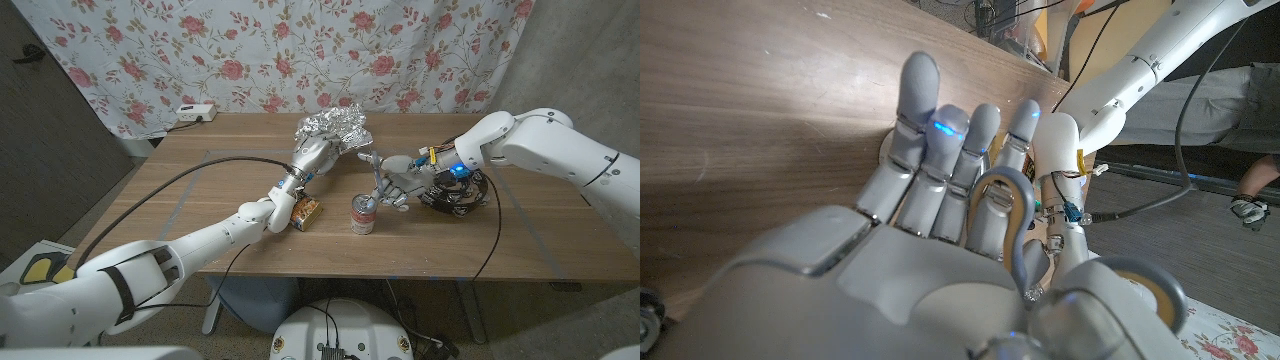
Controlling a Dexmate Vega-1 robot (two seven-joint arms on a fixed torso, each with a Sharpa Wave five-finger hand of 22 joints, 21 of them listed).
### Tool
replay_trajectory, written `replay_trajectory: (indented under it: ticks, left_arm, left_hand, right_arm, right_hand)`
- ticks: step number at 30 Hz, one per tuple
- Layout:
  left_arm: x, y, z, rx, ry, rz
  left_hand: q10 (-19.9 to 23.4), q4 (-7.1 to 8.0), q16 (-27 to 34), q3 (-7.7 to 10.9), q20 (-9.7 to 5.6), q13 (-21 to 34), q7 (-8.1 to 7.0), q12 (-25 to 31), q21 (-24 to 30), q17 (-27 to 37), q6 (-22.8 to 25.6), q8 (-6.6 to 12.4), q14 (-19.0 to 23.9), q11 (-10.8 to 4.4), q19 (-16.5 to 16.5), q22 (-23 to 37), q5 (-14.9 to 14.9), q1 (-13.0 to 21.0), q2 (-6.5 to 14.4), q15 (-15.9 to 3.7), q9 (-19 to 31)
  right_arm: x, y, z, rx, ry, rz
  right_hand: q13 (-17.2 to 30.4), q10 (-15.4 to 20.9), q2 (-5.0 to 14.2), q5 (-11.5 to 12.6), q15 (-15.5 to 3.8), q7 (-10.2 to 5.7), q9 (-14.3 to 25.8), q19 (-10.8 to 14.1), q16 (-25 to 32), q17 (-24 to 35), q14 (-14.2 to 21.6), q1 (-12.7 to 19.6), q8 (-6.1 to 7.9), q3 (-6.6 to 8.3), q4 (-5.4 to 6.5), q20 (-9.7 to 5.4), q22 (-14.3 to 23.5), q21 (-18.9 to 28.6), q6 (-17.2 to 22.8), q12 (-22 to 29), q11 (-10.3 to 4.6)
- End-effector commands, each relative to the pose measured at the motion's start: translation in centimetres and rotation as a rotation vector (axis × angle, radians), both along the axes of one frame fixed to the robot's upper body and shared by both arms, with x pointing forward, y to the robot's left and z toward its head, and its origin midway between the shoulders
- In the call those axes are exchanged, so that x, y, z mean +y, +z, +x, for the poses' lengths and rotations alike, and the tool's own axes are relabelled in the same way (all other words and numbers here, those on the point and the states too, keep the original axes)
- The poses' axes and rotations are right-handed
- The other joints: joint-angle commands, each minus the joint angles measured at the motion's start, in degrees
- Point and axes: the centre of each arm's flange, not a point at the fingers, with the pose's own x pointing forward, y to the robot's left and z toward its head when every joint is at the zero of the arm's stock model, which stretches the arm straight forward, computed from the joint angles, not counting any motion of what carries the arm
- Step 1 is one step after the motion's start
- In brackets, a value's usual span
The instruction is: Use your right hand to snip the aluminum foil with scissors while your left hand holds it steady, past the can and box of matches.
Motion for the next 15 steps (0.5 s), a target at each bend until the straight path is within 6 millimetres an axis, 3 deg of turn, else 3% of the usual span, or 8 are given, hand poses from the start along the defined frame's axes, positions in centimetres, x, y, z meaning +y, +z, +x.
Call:
replay_trajectory:
  ticks: [1,15]
  left_arm:
    - [0.3,-0.3,0.2,0.003,0.001,-0.001]
    - [0.6,-0.6,0.3,0.002,0.002,-0.008]
  left_hand:
    - [0.07,-0.3,-0.25,-0.04,-0.46,0.12,0.02,-0.41,-0.12,0.18,0.47,-0.21,0.46,-0.08,0.2,-0.13,-0.02,0.31,0.41,-0.86,0.03]
    - [0.21,-0.4,-0.55,-0.16,-0.54,0.19,0.1,-0.59,-0.12,0.36,0.57,-0.33,0.53,-0.02,0.1,-0.59,-0.18,0.34,0.45,-0.87,-0.08]
  right_arm:
    - [0.6,-0.1,0.1,0.02,0.014,-0.043]
    - [-0.2,1.0,0.8,0.012,-0.02,-0.085]
  right_hand:
    - [0.02,0.36,0.09,0.16,-2.41,7.11,0.04,0.41,-0.01,0.23,0.16,0.72,0.38,-0.2,-0.15,-3.47,0.22,-0.13,-6.63,0.04,0.28]
    - [-0.06,0.18,0.12,0.14,-2.41,7.27,-0.06,0.43,-0.84,0.08,0.09,0.83,0.44,-0.21,-0.18,-3.43,0.19,-0.18,-6.67,-0.11,0.35]
